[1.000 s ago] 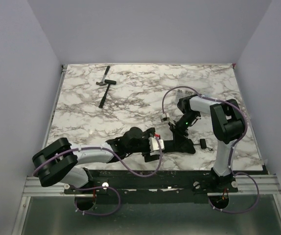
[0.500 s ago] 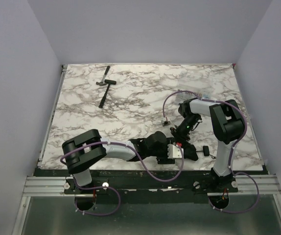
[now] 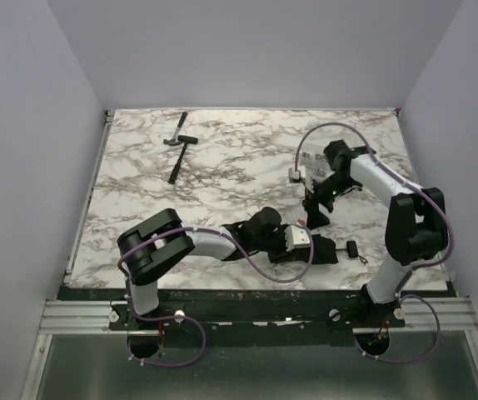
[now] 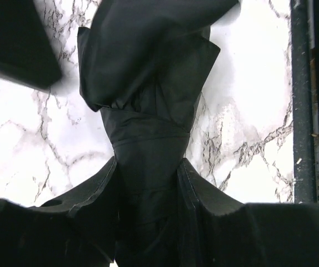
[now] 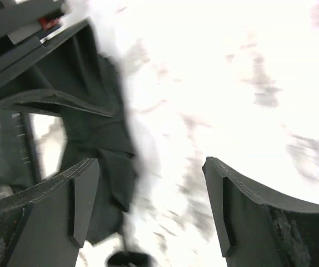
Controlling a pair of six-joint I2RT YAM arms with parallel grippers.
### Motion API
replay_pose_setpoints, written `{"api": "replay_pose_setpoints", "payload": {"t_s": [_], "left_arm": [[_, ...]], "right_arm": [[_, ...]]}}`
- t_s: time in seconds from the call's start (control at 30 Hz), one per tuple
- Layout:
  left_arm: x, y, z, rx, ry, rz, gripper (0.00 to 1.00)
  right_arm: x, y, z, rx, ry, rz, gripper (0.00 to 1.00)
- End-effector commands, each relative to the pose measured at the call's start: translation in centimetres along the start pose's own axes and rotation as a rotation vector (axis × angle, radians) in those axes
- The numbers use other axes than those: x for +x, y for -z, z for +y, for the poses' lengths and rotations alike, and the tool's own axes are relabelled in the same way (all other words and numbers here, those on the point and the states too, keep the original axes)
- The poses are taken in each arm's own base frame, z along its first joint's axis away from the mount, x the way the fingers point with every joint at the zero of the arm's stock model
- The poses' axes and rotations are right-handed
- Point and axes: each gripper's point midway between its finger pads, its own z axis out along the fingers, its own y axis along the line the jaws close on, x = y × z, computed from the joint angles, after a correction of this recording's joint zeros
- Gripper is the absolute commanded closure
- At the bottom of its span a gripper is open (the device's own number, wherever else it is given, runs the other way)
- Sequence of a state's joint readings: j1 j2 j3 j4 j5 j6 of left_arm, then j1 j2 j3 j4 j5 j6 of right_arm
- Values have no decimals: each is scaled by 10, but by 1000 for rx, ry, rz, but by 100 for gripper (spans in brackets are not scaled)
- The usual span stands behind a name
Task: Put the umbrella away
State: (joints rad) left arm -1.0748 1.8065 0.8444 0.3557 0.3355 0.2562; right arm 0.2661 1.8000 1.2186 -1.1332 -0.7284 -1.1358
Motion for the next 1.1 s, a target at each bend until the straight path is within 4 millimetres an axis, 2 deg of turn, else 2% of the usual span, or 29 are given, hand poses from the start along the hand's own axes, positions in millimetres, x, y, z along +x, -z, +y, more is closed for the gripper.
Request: {"api": "replay_pose_setpoints", "payload": {"t_s": [0.0, 0.1, 0.13, 0.17, 0.2, 0.3, 0.37, 0.5, 0.57, 0.83, 0.97, 1.07], "left_arm": [[126, 21, -44, 177, 377, 338, 78], [135, 26, -41, 210, 500, 325, 78], [136, 27, -39, 221, 535, 318, 78], [137, 28, -36, 230, 577, 313, 78], [139, 29, -36, 242, 611, 316, 78], [138, 29, -31, 284, 703, 316, 78], [138, 28, -29, 310, 739, 322, 77], [133, 23, -29, 354, 838, 328, 77], [133, 21, -27, 360, 863, 331, 77], [126, 16, -23, 391, 931, 311, 77], [121, 15, -20, 406, 951, 297, 76], [115, 14, -17, 413, 960, 284, 76]], "right_arm": [[-57, 80, -26, 266, 265, -149, 14], [-64, 96, -3, 299, 416, -158, 10], [-62, 95, 8, 287, 469, -161, 9], [-61, 93, 18, 286, 547, -165, 4], [-55, 86, 29, 269, 601, -173, 1], [-39, 63, 51, 261, 732, -214, 1], [-34, 50, 53, 292, 768, -228, 0], [-32, 39, 31, 391, 742, -203, 0], [-27, 30, 27, 381, 729, -187, 0], [10, -11, 2, 393, 659, -39, 1], [35, -26, -4, 378, 602, 22, 10], [47, -30, -13, 401, 581, 65, 22]]}}
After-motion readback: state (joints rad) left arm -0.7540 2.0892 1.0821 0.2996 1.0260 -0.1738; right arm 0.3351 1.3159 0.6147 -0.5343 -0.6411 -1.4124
